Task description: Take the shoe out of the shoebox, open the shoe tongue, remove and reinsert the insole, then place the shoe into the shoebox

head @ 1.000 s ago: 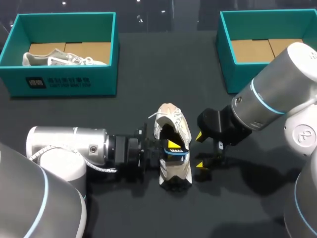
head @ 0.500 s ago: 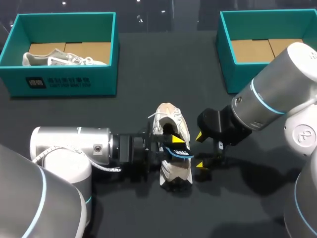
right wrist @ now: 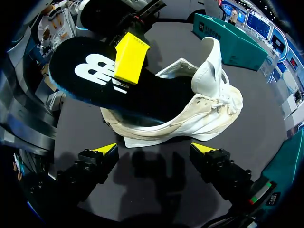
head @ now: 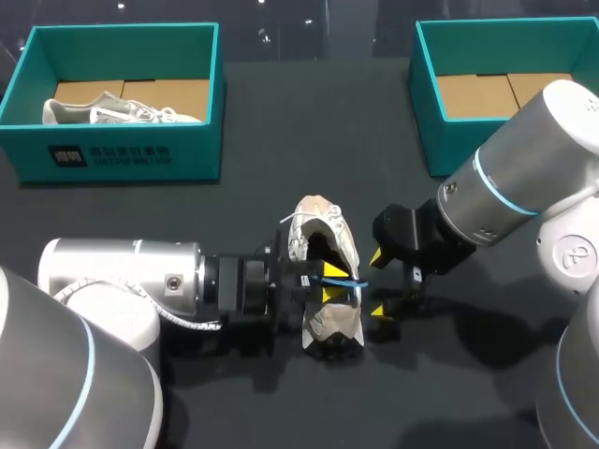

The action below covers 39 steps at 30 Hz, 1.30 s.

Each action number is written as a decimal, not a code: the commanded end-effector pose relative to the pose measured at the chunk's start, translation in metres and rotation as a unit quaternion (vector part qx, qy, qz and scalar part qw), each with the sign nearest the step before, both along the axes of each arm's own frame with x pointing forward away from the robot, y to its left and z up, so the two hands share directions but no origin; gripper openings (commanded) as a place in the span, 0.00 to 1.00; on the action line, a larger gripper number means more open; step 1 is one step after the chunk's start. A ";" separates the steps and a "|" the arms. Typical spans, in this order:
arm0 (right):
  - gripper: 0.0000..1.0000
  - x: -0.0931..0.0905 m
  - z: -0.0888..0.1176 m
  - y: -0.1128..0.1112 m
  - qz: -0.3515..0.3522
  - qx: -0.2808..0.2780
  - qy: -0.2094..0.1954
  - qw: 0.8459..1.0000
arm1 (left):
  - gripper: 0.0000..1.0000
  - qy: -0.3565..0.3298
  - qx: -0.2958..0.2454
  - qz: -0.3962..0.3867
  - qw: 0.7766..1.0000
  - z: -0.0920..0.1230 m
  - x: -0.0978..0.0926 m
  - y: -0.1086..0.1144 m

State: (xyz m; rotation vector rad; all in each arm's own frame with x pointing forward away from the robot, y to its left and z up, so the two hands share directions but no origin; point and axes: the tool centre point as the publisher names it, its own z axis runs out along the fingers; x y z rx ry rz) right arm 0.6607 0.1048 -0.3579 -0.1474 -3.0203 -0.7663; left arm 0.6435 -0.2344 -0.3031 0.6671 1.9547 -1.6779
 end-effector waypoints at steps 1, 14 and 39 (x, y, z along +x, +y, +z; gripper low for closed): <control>1.00 -0.001 -0.001 0.001 -0.001 -0.001 -0.001 1.000 | 0.00 0.001 -0.001 0.000 1.000 -0.013 0.004 -0.008; 1.00 -0.001 -0.001 0.001 -0.001 -0.001 -0.001 1.000 | 0.00 -0.028 0.033 0.026 0.999 -0.043 0.036 -0.004; 1.00 -0.001 -0.001 0.001 -0.001 -0.001 -0.001 1.000 | 0.00 0.009 0.030 -0.001 0.999 -0.008 0.000 -0.003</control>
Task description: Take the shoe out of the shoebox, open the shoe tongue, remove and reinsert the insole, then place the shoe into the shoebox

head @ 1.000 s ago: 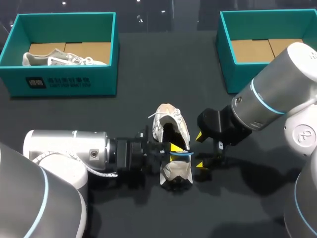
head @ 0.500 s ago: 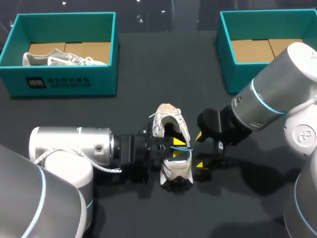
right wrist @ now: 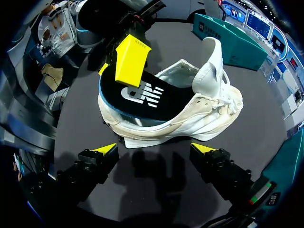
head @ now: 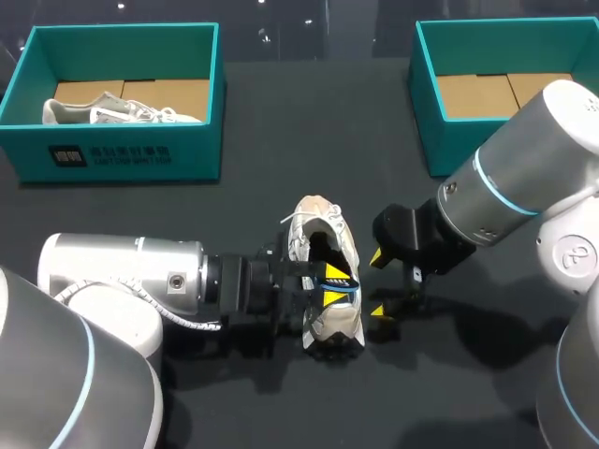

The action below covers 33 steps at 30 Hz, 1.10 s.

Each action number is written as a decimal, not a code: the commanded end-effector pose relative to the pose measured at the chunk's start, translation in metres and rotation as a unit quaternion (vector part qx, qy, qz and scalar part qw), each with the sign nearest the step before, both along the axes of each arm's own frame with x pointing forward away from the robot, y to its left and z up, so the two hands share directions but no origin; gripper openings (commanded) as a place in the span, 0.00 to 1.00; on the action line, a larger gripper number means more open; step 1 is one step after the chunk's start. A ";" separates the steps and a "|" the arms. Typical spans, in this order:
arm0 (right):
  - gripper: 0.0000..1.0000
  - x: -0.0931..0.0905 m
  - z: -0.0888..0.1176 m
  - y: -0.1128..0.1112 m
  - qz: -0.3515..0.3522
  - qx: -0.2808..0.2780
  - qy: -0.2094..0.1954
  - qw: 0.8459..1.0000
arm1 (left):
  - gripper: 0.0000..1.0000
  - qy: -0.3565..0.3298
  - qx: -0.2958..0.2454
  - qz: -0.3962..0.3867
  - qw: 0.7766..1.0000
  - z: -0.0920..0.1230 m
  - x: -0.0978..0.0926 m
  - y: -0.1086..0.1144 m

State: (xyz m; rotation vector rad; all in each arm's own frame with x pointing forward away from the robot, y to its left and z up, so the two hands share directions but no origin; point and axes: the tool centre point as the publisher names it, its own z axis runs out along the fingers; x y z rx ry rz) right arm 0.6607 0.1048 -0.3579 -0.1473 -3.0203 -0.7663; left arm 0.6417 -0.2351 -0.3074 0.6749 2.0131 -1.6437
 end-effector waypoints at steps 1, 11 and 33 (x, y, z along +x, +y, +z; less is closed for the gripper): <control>1.00 -0.001 -0.001 0.001 -0.001 -0.001 -0.001 1.000 | 0.00 0.003 0.008 0.000 1.000 -0.007 0.005 -0.003; 1.00 -0.001 -0.001 0.001 -0.001 -0.001 -0.001 1.000 | 0.00 -0.038 0.048 0.018 0.998 -0.036 0.028 -0.015; 1.00 -0.001 -0.001 0.001 -0.001 -0.001 -0.001 1.000 | 0.38 0.024 0.053 0.017 0.998 -0.011 0.006 0.001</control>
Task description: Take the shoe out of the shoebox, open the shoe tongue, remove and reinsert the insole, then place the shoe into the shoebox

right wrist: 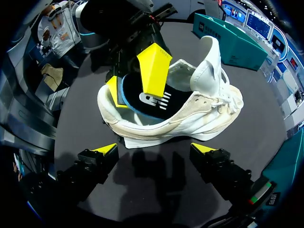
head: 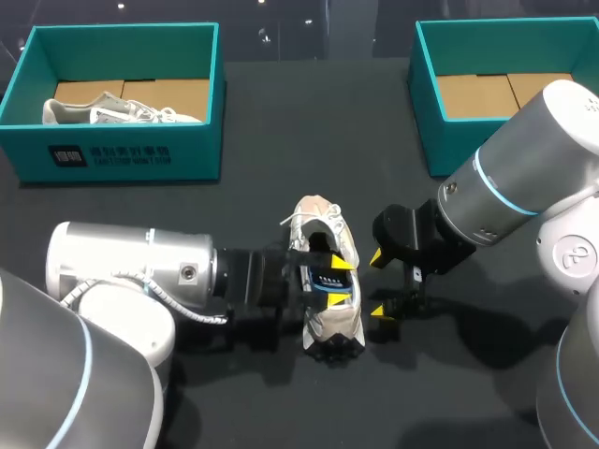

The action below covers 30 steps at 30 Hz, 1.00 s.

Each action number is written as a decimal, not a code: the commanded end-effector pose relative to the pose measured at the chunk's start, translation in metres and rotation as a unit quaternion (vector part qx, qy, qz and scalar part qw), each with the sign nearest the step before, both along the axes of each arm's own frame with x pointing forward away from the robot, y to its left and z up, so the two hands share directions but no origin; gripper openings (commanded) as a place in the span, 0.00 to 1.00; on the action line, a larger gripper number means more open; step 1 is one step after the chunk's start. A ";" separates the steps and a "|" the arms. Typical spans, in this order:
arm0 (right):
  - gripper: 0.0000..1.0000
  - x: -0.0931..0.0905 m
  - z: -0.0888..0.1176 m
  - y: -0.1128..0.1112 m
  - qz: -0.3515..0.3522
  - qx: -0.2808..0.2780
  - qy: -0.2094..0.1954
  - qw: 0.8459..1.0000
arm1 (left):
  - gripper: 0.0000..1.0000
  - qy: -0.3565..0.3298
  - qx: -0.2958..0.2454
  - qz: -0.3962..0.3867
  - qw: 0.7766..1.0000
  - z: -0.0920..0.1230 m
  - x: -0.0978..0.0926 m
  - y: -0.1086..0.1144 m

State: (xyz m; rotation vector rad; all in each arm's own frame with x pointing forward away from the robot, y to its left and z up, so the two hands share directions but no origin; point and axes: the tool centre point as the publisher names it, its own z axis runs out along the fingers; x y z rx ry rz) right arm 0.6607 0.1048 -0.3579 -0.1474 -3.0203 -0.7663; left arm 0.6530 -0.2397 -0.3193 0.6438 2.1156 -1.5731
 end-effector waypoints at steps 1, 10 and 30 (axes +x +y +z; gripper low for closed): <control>1.00 -0.001 -0.001 0.001 -0.001 -0.001 -0.001 1.000 | 0.36 0.008 0.017 0.003 1.000 -0.002 -0.005 0.005; 1.00 -0.001 -0.001 0.001 -0.001 -0.001 -0.001 1.000 | 0.00 0.000 0.045 0.011 0.999 -0.029 0.009 -0.004; 1.00 -0.001 -0.001 0.001 -0.001 -0.001 -0.001 1.000 | 0.50 0.021 0.037 -0.009 0.999 0.003 0.000 0.013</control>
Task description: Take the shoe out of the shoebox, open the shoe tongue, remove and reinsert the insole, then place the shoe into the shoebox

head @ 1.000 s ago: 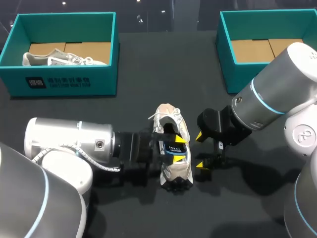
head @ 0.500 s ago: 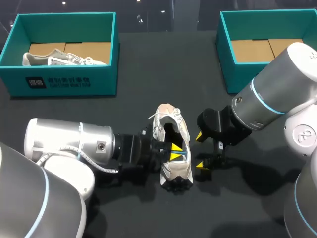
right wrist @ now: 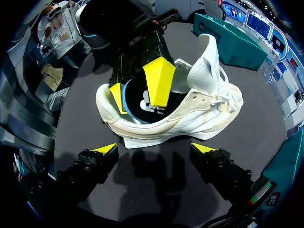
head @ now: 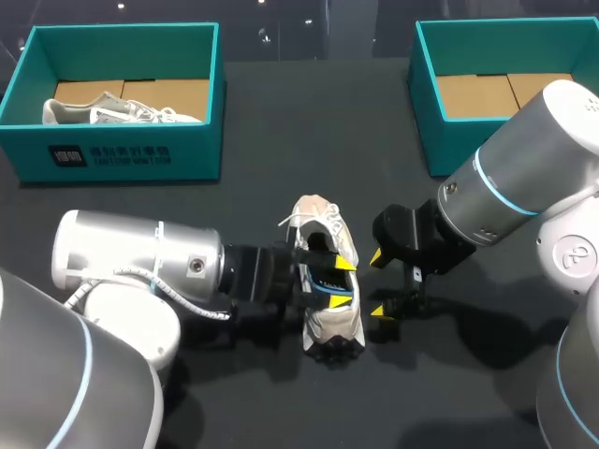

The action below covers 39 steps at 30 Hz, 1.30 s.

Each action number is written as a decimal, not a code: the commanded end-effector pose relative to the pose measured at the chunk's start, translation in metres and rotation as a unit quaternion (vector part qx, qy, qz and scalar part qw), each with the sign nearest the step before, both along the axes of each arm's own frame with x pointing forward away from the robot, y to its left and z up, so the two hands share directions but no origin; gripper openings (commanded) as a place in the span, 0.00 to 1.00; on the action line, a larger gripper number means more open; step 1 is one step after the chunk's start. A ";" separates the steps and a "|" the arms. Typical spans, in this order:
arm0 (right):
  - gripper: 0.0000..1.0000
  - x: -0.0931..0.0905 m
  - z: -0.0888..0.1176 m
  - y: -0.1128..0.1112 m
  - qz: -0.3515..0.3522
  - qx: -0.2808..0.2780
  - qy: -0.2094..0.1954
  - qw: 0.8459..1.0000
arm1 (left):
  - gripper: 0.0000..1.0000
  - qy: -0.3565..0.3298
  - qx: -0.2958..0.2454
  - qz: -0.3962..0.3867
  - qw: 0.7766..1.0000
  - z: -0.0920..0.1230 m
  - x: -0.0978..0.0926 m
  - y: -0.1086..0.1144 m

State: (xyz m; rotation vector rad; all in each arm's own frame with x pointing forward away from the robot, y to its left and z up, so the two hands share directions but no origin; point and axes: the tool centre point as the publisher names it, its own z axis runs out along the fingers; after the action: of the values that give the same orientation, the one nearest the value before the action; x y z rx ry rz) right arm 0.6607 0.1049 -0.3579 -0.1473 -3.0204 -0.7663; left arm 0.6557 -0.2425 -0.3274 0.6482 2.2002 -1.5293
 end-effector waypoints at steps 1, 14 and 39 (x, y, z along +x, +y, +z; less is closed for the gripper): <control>1.00 -0.001 -0.001 0.001 -0.001 -0.001 -0.001 1.000 | 0.51 0.008 0.005 -0.010 1.000 0.013 -0.003 0.016; 1.00 0.002 0.009 -0.027 -0.027 0.004 0.009 1.000 | 0.53 0.028 0.074 -0.061 0.995 0.024 0.004 0.038; 1.00 0.005 0.032 -0.088 0.019 0.004 -0.032 0.999 | 0.00 0.047 0.185 -0.249 0.950 0.051 -0.002 0.106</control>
State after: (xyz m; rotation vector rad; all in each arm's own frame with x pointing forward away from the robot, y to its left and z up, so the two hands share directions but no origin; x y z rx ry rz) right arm 0.6707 0.0207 -0.3265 -0.0637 -3.0656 -0.7794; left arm 0.6461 -0.1456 -0.2837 1.2393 2.4882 -1.4057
